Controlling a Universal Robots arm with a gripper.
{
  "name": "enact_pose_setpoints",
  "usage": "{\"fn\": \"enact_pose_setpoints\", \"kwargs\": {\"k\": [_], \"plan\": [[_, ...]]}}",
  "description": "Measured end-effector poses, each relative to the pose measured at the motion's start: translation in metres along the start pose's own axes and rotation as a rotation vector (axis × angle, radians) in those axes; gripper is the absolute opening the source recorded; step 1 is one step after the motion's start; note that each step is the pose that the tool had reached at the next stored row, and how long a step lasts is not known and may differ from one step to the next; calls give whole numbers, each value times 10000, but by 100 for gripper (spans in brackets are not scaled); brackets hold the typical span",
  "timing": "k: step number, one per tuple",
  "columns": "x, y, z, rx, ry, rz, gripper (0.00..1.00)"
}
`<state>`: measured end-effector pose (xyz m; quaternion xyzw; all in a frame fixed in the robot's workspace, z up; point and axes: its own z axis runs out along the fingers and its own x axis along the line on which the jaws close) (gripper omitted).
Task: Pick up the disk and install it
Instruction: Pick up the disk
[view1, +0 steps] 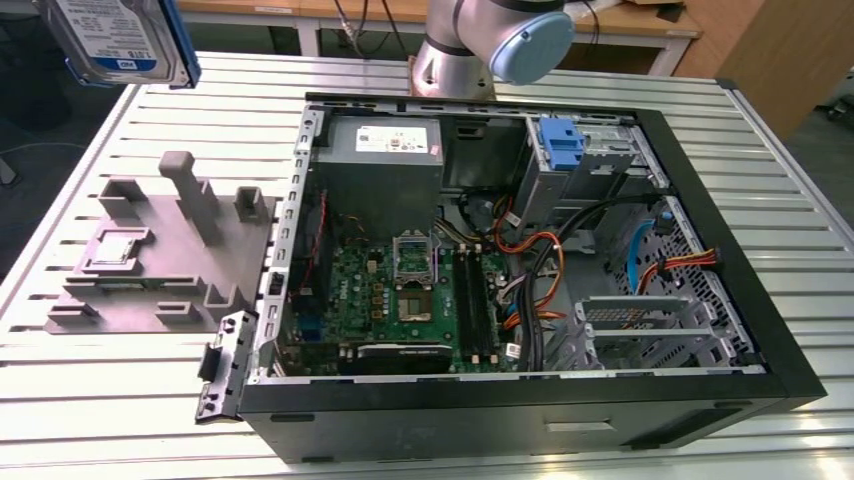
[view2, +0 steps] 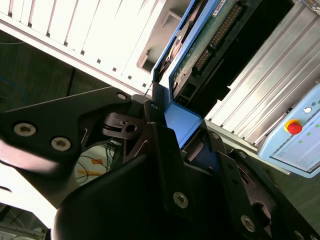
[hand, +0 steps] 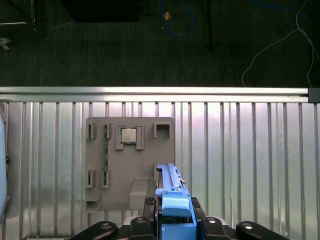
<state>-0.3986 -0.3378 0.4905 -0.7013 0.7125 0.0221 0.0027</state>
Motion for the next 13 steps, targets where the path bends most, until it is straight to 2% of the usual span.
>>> {"fn": "enact_pose_setpoints", "kwargs": {"k": [5, 9, 13], "plan": [[0, -1, -1, 0, 0, 1, 37], [-2, 0, -47, -3, 1, 1, 37], [-2, 0, -50, -2, 0, 0, 37]]}}
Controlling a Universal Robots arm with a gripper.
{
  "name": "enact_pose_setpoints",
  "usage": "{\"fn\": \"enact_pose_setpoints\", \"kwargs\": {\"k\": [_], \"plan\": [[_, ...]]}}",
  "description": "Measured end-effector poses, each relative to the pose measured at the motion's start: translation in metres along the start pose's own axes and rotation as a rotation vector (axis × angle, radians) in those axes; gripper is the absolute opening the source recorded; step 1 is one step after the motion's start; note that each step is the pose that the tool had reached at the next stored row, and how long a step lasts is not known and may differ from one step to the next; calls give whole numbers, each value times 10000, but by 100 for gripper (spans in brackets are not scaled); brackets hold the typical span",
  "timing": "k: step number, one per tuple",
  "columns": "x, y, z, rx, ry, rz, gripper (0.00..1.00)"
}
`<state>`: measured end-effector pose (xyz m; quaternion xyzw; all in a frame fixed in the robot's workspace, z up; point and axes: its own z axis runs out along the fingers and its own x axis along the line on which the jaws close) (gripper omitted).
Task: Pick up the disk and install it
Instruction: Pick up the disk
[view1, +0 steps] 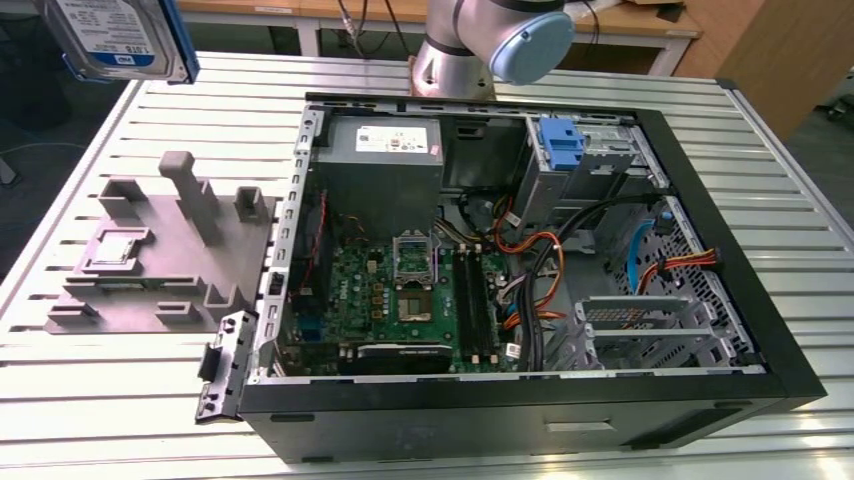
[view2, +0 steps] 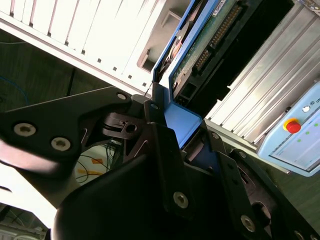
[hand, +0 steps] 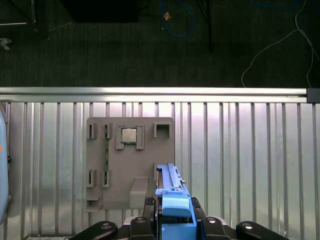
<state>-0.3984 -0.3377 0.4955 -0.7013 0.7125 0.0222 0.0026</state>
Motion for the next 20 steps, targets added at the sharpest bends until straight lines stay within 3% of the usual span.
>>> {"fn": "enact_pose_setpoints", "kwargs": {"k": [5, 15, 20], "plan": [[7, -24, -1, 0, 0, 1, 37], [196, -33, -8, 2, -2, 65, 37], [219, -38, -8, 4, -3, 84, 37]]}}
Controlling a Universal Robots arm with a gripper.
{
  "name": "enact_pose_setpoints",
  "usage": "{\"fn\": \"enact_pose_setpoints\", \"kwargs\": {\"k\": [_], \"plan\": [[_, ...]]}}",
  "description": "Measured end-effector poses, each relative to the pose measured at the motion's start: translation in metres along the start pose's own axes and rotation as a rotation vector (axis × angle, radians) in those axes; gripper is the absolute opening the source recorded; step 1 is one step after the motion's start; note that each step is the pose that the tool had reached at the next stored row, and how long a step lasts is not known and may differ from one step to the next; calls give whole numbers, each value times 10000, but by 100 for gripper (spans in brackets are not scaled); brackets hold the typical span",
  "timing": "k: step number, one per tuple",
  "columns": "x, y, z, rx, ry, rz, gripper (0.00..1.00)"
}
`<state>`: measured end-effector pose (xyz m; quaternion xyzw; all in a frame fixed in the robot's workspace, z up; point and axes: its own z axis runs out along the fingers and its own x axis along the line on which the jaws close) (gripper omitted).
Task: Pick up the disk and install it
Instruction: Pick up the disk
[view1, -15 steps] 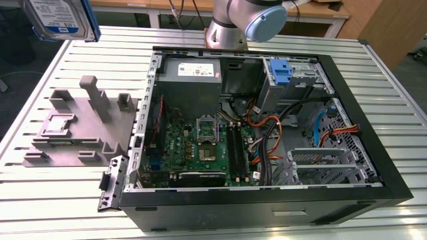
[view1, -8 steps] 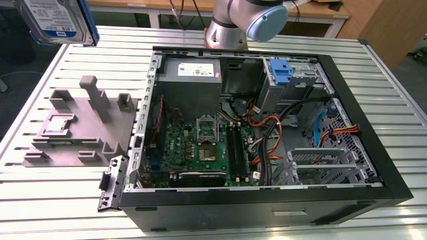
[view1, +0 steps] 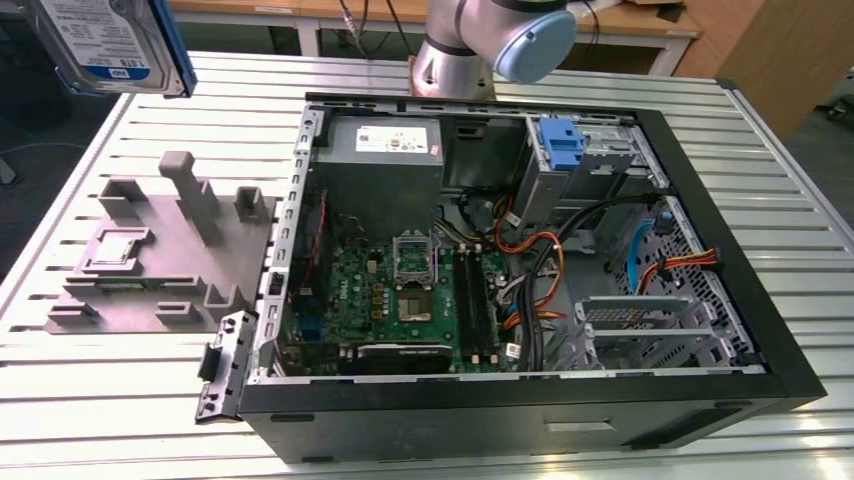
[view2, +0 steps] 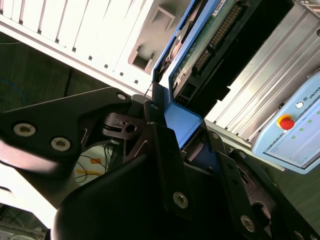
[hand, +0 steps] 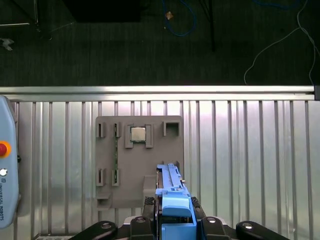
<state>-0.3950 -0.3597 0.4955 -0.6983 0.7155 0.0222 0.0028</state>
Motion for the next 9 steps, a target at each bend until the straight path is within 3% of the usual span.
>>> {"fn": "enact_pose_setpoints", "kwargs": {"k": [9], "plan": [[-2, -73, -3, -2, 1, 0, 37]]}}
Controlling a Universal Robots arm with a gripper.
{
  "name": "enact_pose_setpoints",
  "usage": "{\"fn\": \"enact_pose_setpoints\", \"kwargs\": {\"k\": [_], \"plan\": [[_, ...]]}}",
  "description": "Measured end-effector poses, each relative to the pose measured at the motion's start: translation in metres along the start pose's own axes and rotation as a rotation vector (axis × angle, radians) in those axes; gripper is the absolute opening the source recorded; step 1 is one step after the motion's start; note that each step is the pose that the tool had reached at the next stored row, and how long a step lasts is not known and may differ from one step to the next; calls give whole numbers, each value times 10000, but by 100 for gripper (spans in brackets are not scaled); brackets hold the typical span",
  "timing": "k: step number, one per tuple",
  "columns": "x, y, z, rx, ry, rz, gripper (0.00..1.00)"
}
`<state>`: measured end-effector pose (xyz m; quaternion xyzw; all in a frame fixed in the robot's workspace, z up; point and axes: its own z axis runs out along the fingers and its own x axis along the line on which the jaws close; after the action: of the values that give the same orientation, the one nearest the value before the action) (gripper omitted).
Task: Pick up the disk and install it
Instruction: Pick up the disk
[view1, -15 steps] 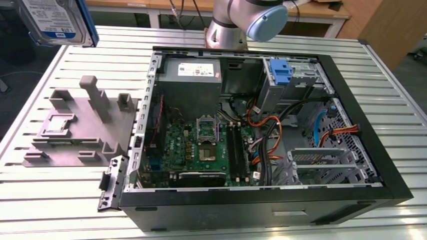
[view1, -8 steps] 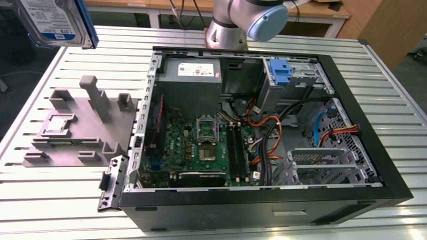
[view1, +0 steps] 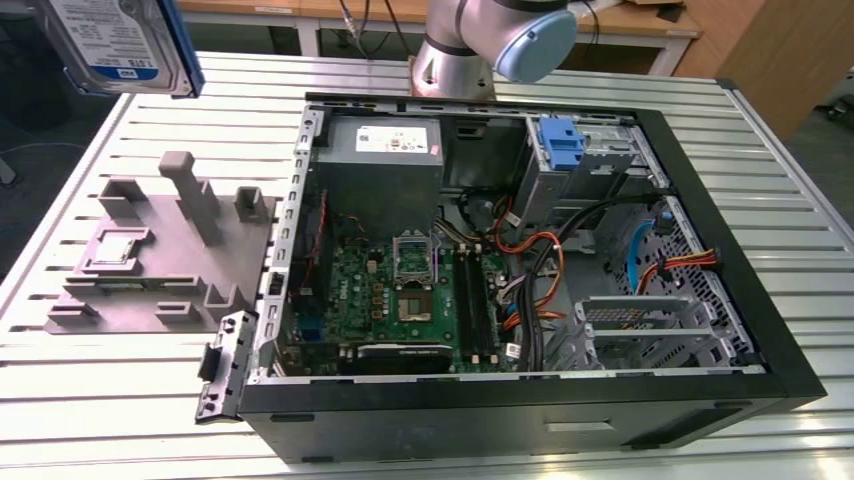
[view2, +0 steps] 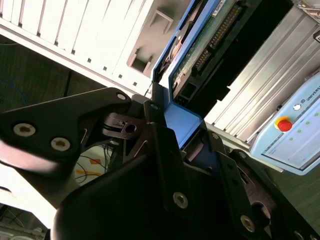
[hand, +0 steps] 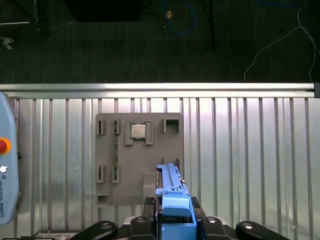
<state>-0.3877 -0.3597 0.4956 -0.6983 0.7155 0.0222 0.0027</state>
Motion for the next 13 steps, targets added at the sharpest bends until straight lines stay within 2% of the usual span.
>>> {"fn": "enact_pose_setpoints", "kwargs": {"k": [13], "plan": [[-3, -146, -4, 0, 0, 1, 37]]}}
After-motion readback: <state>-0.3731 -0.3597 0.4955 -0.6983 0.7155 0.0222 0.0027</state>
